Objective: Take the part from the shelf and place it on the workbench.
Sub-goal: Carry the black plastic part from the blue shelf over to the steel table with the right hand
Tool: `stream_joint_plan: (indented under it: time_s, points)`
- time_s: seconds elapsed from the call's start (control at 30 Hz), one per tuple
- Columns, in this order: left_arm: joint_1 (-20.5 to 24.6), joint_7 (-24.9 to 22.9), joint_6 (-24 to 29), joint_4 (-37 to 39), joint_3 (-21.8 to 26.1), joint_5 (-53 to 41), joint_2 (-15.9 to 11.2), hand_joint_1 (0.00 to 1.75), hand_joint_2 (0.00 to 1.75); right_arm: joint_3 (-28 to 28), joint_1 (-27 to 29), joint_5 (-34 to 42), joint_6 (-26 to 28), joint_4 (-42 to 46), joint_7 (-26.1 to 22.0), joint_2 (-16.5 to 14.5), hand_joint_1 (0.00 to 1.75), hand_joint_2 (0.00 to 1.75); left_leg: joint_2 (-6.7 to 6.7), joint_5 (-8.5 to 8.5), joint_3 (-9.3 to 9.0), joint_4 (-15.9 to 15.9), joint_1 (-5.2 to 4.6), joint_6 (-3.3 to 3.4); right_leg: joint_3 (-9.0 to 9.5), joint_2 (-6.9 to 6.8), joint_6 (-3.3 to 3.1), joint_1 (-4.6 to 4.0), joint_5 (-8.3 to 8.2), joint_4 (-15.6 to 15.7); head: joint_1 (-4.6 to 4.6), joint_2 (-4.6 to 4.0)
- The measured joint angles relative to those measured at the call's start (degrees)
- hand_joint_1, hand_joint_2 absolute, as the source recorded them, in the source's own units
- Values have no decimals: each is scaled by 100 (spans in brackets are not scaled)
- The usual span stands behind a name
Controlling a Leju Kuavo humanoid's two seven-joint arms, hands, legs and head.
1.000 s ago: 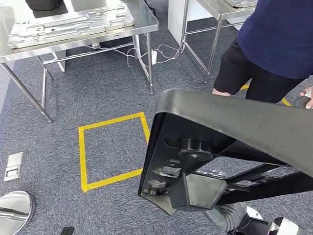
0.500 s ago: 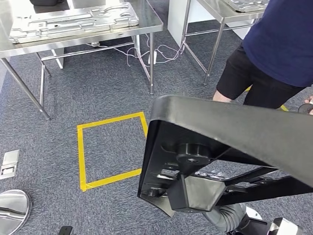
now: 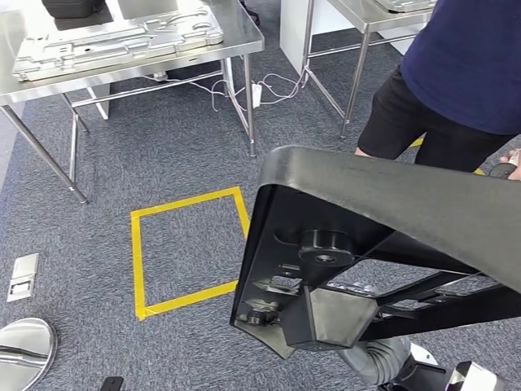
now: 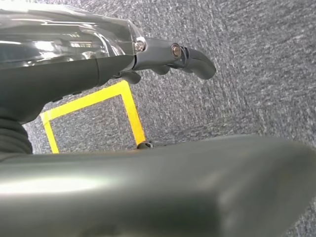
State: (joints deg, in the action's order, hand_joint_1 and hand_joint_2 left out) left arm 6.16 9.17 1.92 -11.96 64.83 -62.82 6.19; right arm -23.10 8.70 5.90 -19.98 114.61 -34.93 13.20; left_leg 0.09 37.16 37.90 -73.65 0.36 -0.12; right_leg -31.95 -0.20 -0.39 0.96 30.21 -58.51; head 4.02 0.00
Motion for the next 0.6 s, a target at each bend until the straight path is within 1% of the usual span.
stream_joint_plan:
  time_s: [0.03,0.07,0.1,0.13,0.17,0.23,0.27,0.3,0.33,0.37,0.4,0.43,0.47,0.5,0.53,0.57,0.6]
  points:
    - [0,-1,0,0,0,0,0,0,175,0,-1,0,1,1,0,0,175,175,0,-202,-131,297,-3,24,15,4,2,-3,6,0,0,0]
    - [2,0,0,0,0,0,0,0,175,0,-1,0,1,1,0,-1,175,175,-1,-426,-312,707,-10,60,32,8,7,-6,14,1,0,0]
    - [4,0,0,0,0,0,-2,0,175,0,-3,1,1,1,-1,-1,175,175,-2,-587,-475,1066,-23,93,43,12,17,-16,24,-4,0,0]
    - [9,0,0,0,0,0,-3,0,175,0,-4,0,2,1,-1,-2,175,175,-3,-674,-592,1330,-36,121,42,15,35,-23,31,-8,0,0]
    - [13,1,0,0,0,0,-5,0,175,-1,-3,0,2,1,-1,-2,175,175,-4,-689,-642,1455,-48,138,35,17,56,-27,33,-10,-1,0]
    - [13,0,1,0,0,0,-7,0,175,-2,-5,-1,1,2,-1,-2,175,175,-6,-670,-656,1511,-54,159,26,19,117,-26,26,3,-2,0]
    - [11,0,1,0,0,0,-6,0,175,-2,-5,-2,1,3,0,-1,175,175,-3,-685,-660,1532,-44,180,27,20,147,-22,46,-10,-3,0]
    - [11,0,1,0,0,0,-5,0,175,-1,-10,-1,0,4,-1,0,175,175,1,-701,-665,1554,-30,205,0,21,174,-21,117,-89,-4,0]
    - [13,1,1,0,0,0,-5,0,175,-1,-11,-1,1,5,-1,1,175,175,7,-716,-671,1574,-15,229,-79,22,197,-18,253,-285,-4,0]
    - [15,1,1,0,0,0,-5,0,175,1,-10,-1,1,4,-2,2,175,175,13,-720,-671,1579,-10,243,-216,22,214,-12,438,-604,-5,0]
    - [14,1,1,0,0,0,-6,0,175,1,-7,0,1,4,-2,2,175,175,18,-720,-669,1579,-10,250,-396,22,229,-8,630,-1001,-5,0]
    - [10,1,1,0,0,0,-7,0,175,1,-1,0,2,2,-2,2,175,175,22,-719,-669,1579,-11,251,-565,22,245,-4,767,-1366,-4,0]
    - [7,0,1,0,0,0,-6,0,175,1,3,0,2,1,-2,2,175,175,25,-717,-671,1578,-11,252,-667,21,258,-1,805,-1585,-4,0]
    - [7,-1,0,0,0,0,-4,0,175,0,5,0,2,0,-2,2,175,175,25,-715,-678,1577,-8,251,-662,20,269,2,723,-1575,-4,0]
    - [8,-1,0,0,0,0,-2,0,175,0,4,0,2,-1,-2,2,175,175,23,-710,-689,1575,-2,246,-546,19,278,5,541,-1324,-4,0]
    - [9,-1,0,0,0,0,-1,0,175,0,3,0,2,-1,-1,2,175,175,21,-699,-700,1569,2,232,-355,18,285,10,316,-914,-4,0]
    - [11,0,1,0,0,0,0,0,175,0,0,0,2,-2,-1,2,175,175,18,-684,-702,1555,-6,210,-172,18,285,7,148,-510,-4,0]
